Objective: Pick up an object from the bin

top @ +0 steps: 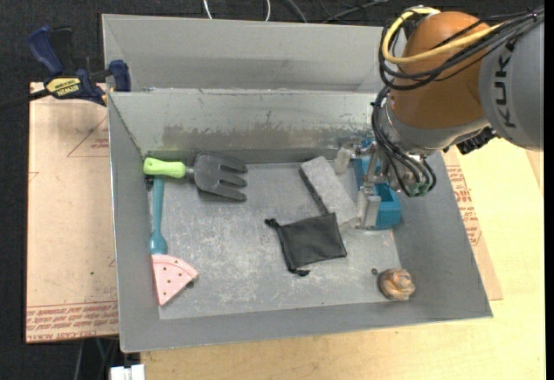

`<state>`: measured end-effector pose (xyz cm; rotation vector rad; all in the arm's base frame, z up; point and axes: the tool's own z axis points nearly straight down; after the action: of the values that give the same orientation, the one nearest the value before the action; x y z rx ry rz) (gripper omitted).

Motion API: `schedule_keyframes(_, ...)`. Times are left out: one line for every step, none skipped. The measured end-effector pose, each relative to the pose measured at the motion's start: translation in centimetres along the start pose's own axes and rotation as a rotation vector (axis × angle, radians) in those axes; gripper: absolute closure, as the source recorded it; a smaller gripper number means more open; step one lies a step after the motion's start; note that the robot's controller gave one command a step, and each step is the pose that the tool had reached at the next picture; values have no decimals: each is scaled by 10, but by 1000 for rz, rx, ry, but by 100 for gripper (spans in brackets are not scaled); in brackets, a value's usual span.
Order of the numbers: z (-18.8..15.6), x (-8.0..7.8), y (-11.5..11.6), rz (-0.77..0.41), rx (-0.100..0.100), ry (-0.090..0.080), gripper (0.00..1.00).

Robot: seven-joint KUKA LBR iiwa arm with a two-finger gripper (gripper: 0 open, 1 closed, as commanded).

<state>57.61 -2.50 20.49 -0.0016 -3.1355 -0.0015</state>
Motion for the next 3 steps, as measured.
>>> schedule_keyframes(-5,-2,0,-1,1,-8,0)
schedule_keyframes(52,12,9,-168,1,-10,0)
schedule_keyframes(49,40,27,-442,3,-13,0)
